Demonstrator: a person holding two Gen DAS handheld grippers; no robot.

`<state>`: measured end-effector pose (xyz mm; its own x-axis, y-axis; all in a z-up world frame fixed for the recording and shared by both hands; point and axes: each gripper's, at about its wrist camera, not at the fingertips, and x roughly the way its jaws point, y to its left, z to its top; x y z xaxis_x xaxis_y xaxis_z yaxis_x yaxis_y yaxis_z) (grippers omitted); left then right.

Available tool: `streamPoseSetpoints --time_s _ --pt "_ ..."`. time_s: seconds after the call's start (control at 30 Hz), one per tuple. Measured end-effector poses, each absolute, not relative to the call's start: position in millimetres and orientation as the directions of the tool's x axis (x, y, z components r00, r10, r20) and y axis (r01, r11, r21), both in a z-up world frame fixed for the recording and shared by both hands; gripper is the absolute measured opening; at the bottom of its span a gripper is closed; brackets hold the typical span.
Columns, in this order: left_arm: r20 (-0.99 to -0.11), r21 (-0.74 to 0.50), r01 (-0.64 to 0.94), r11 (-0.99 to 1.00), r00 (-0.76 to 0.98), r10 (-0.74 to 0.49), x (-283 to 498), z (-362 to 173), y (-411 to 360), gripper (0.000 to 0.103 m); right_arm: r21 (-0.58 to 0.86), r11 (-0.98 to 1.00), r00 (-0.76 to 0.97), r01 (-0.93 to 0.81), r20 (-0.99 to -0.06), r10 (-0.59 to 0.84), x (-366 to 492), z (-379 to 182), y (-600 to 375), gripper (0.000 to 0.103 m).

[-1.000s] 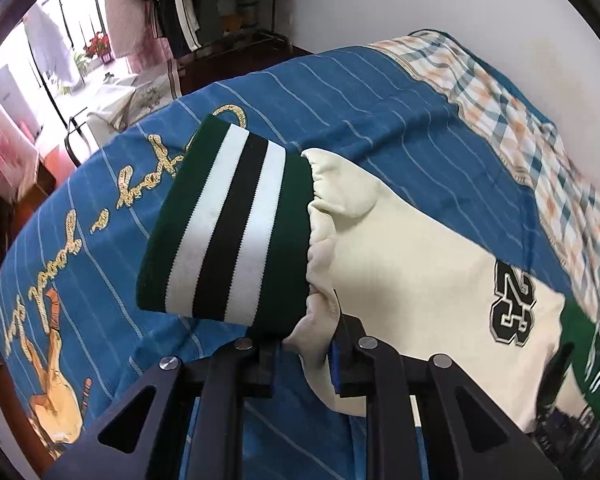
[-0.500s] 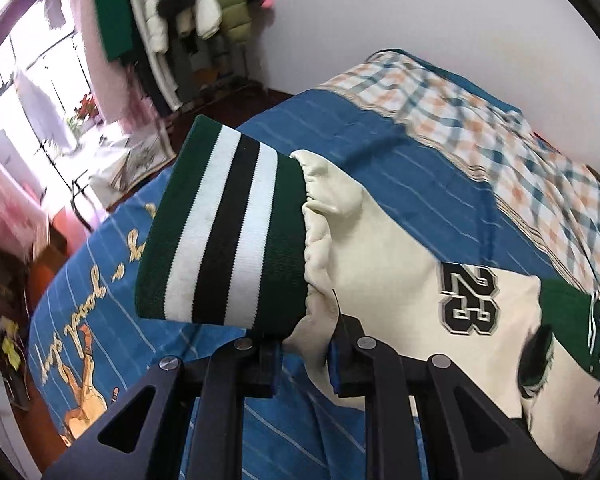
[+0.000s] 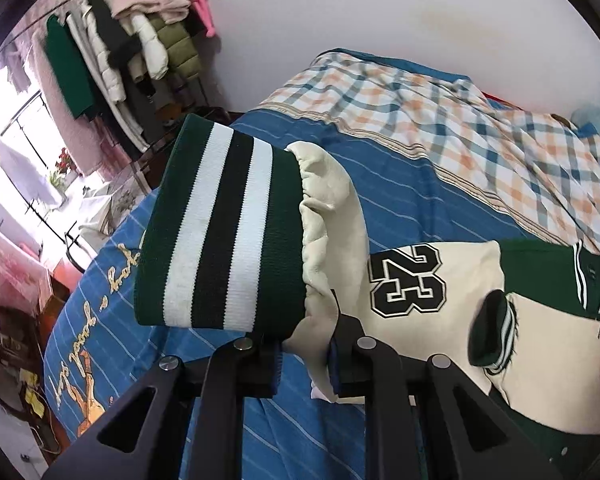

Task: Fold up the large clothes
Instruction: 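Fold the held sleeve across the jacket body toward the other sleeve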

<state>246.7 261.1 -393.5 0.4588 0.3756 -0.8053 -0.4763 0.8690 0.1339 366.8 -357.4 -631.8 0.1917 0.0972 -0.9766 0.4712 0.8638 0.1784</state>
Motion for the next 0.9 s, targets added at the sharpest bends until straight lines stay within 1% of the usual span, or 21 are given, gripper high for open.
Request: streamPoseSetpoints --time_s 0.03,0.07,0.1,0.17,0.2,0.23,0.27,0.3,0.33,0.4,0.47,0.6,0.7,0.8,0.9 --pt "-0.803 0.142 -0.47 0.871 0.46 0.379 247.0 -391.4 257.3 0.015 0.065 0.887 0.098 0.456 -0.995 0.023 353.1 -652.3 -359.8 0.018" --pt "-0.801 0.147 -0.466 0.872 0.461 0.381 247.7 -389.7 254.1 0.015 0.01 0.894 0.065 0.448 -0.998 -0.021 341.0 -665.6 -362.5 0.008" --pt "-0.799 0.151 -0.461 0.875 0.464 0.382 248.6 -386.4 250.3 0.015 0.002 0.901 0.092 0.433 -0.995 -0.042 334.3 -666.1 -363.2 0.002" --pt "-0.792 0.166 -0.444 0.881 0.473 0.387 251.8 -377.6 240.7 0.015 -0.051 0.921 0.078 0.385 -0.993 -0.087 338.0 -658.2 -354.5 0.002" --pt "-0.784 0.171 -0.432 0.885 0.484 0.388 253.0 -371.9 234.5 0.015 -0.049 0.923 0.081 0.381 -0.993 -0.086 339.8 -652.4 -351.7 0.01" --pt "-0.776 0.179 -0.418 0.891 0.497 0.389 254.1 -366.0 227.7 0.015 -0.043 0.922 0.089 0.384 -0.993 -0.083 340.9 -646.3 -349.8 0.021" --pt "-0.771 0.187 -0.401 0.897 0.506 0.387 256.3 -361.4 220.6 0.015 -0.047 0.921 0.09 0.386 -0.992 -0.089 342.2 -640.7 -347.3 0.028" --pt "-0.767 0.194 -0.382 0.904 0.515 0.382 258.8 -355.0 210.9 0.015 -0.045 0.922 0.093 0.386 -0.992 -0.087 344.2 -637.0 -344.9 0.042" --pt "-0.768 0.19 -0.37 0.909 0.521 0.372 259.8 -351.1 203.2 0.015 -0.041 0.924 0.101 0.381 -0.991 -0.086 345.5 -632.1 -339.9 0.061" --pt "-0.78 0.17 -0.322 0.932 0.534 0.326 265.8 -341.3 172.8 0.014 -0.053 0.927 0.103 0.371 -0.99 -0.098 346.1 -626.5 -334.2 0.08" --pt "-0.79 0.146 -0.268 0.952 0.548 0.276 270.9 -336.9 139.5 0.014 -0.007 0.924 0.11 0.383 -0.992 -0.054 343.5 -623.9 -331.3 0.08" --pt "-0.825 0.058 -0.113 0.992 0.553 0.111 288.3 -342.2 35.5 0.014 0.066 0.901 0.118 0.428 -0.993 0.017 347.2 -615.6 -331.7 0.08" --pt "-0.853 -0.012 0.021 1.0 0.521 -0.021 301.2 -359.8 -52.7 0.014 0.114 0.872 0.137 0.477 -0.989 0.054 334.1 -613.8 -343.0 0.08" --pt "-0.881 -0.084 0.152 0.985 0.451 -0.145 312.6 -386.7 -140.1 0.014 0.154 0.833 0.153 0.532 -0.985 0.084 311.5 -616.6 -370.0 0.08" --pt "-0.901 -0.104 0.24 0.965 0.388 -0.193 324.0 -415.0 -204.2 0.014 0.188 0.794 0.171 0.578 -0.979 0.107 295.7 -613.9 -403.9 0.081"
